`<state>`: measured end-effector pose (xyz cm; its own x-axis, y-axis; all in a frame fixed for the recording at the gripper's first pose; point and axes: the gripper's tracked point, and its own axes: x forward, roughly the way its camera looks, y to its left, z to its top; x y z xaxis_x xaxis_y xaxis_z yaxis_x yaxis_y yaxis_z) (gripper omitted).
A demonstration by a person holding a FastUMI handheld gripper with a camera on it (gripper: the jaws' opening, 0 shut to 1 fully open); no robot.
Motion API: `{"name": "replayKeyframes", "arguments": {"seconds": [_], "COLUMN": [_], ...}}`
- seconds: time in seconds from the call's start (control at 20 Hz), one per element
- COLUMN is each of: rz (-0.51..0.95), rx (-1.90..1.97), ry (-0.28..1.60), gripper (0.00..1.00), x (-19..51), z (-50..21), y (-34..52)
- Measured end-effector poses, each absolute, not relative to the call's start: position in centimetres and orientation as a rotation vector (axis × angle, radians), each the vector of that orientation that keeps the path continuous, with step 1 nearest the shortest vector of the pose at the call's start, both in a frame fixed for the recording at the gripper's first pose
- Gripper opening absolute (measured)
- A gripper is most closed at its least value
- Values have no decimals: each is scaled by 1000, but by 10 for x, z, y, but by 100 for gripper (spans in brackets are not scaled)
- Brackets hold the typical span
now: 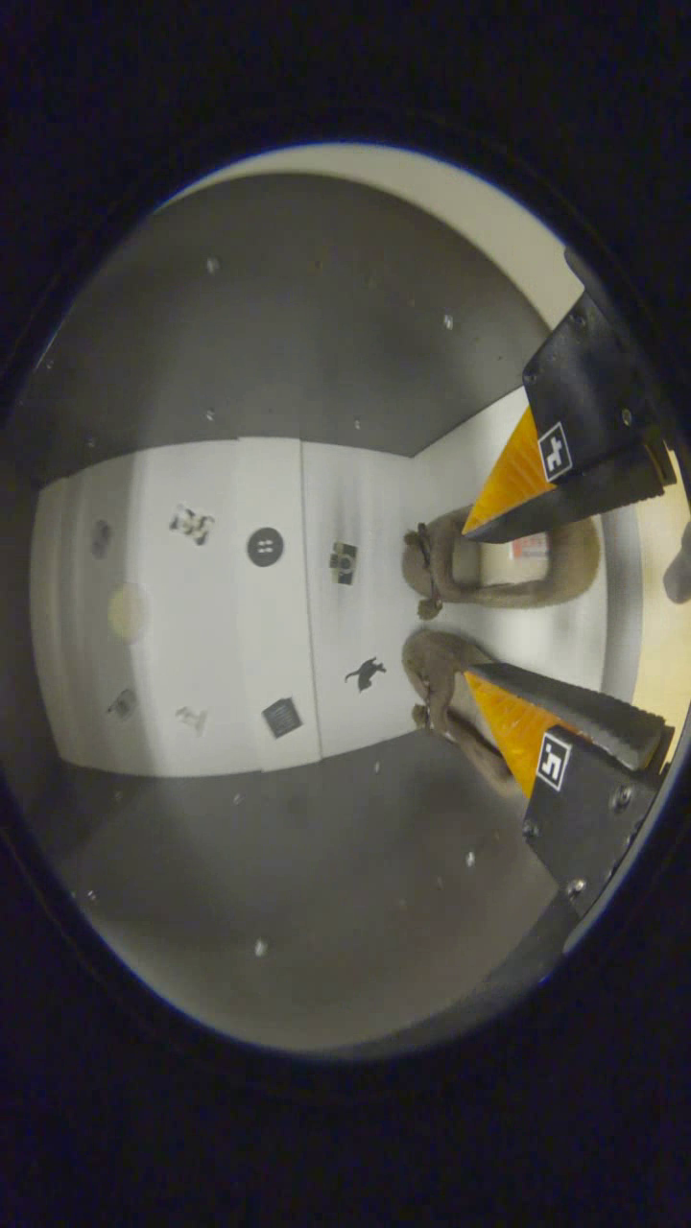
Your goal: Open the shoe cabinet door, grab the shoes and put them into the shoe cabinet, then close the shoe cabinet door.
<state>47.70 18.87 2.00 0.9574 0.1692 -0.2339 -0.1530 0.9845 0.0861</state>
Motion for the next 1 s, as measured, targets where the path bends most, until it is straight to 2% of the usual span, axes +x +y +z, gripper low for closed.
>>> {"name": "replayKeyframes", "arguments": {"seconds": [0.2,0.35,0.75,1.0], "rz": [166,136,161,166], "rx": [61,58,-5,25], "ry": [150,99,29,27], "gripper": [82,100,99,99], "x": [389,319,129,55], "z": [40,46,37,25], "y": [173,149,110,59]}}
